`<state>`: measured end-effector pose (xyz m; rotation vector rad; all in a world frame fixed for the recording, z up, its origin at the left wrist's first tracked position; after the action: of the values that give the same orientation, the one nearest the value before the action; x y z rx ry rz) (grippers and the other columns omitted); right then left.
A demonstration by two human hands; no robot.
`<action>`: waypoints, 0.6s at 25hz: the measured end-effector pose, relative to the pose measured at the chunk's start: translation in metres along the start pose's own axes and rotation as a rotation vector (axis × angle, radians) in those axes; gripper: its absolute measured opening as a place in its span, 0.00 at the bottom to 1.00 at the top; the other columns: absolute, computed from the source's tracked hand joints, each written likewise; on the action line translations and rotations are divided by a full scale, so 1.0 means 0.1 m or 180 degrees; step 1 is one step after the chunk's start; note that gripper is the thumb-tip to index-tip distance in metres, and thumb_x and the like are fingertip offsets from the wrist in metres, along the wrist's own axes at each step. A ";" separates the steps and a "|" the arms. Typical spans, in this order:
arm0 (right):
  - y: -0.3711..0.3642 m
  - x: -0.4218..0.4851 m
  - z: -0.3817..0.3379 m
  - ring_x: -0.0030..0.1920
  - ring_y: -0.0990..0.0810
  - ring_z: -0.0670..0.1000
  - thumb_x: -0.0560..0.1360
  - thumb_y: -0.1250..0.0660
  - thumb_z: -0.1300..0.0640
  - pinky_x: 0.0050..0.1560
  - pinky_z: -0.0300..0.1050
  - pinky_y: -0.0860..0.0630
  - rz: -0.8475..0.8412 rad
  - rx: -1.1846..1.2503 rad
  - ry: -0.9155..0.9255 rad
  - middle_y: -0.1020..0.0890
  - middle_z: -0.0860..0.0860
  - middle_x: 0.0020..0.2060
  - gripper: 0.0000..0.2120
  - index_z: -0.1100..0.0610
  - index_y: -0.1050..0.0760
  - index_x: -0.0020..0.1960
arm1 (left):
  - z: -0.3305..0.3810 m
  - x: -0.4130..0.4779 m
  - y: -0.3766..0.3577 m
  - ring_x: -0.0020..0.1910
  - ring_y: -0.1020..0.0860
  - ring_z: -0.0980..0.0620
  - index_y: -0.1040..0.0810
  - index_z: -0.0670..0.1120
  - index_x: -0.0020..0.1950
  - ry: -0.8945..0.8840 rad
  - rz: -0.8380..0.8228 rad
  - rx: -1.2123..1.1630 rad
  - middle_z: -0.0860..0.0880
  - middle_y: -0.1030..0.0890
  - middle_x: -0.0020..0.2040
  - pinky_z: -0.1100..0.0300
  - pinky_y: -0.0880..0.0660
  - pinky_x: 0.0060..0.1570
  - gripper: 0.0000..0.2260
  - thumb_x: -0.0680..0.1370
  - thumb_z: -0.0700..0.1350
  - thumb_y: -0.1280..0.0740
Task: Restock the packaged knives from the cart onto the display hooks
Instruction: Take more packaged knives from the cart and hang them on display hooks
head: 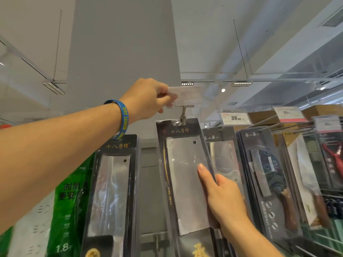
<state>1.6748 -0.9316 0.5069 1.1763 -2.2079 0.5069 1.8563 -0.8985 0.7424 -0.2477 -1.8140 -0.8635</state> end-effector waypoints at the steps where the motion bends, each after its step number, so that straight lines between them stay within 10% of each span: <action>1: 0.02 -0.02 -0.01 0.30 0.34 0.49 0.67 0.37 0.24 0.33 0.48 0.38 0.0075 0.0045 0.0085 0.31 0.55 0.28 0.35 0.58 0.34 0.33 | 0.01 0.00 0.01 0.36 0.17 0.60 0.16 0.48 0.49 -0.0022 -0.0003 0.0027 0.56 0.15 0.43 0.66 0.25 0.37 0.14 0.81 0.55 0.37; 6: -0.02 -0.11 -0.03 0.27 0.35 0.49 0.68 0.39 0.23 0.31 0.44 0.35 0.0202 -0.0009 0.0233 0.34 0.51 0.27 0.34 0.55 0.37 0.32 | 0.00 -0.06 -0.03 0.38 0.18 0.59 0.17 0.53 0.48 0.0307 -0.0057 -0.0207 0.56 0.16 0.42 0.67 0.27 0.35 0.12 0.80 0.58 0.36; 10: -0.08 0.02 0.04 0.34 0.27 0.59 0.71 0.38 0.27 0.37 0.49 0.31 -0.0271 -0.0026 -0.0078 0.27 0.61 0.33 0.35 0.62 0.30 0.37 | -0.06 -0.19 -0.40 0.40 0.22 0.50 0.18 0.46 0.50 0.1405 -0.0770 -0.0312 0.47 0.19 0.40 0.58 0.24 0.40 0.39 0.68 0.79 0.45; 15: -0.14 0.05 0.08 0.32 0.32 0.48 0.75 0.37 0.31 0.35 0.45 0.34 -0.0375 0.0057 -0.0007 0.32 0.50 0.31 0.27 0.55 0.34 0.36 | -0.15 -0.06 -0.69 0.42 0.20 0.43 0.20 0.41 0.51 0.1706 -0.0454 -0.0906 0.42 0.18 0.43 0.53 0.22 0.42 0.27 0.76 0.66 0.35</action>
<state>1.6821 -0.9468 0.5051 1.3078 -2.1249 0.4773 1.8325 -0.9567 0.7088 -0.0549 -1.2196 -1.1636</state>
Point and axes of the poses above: each hand's wrist, its own x-axis towards the middle knuckle, its own y-axis out of the back of the hand, z = x × y, the point moved 4 cm from there along x, towards the middle knuckle
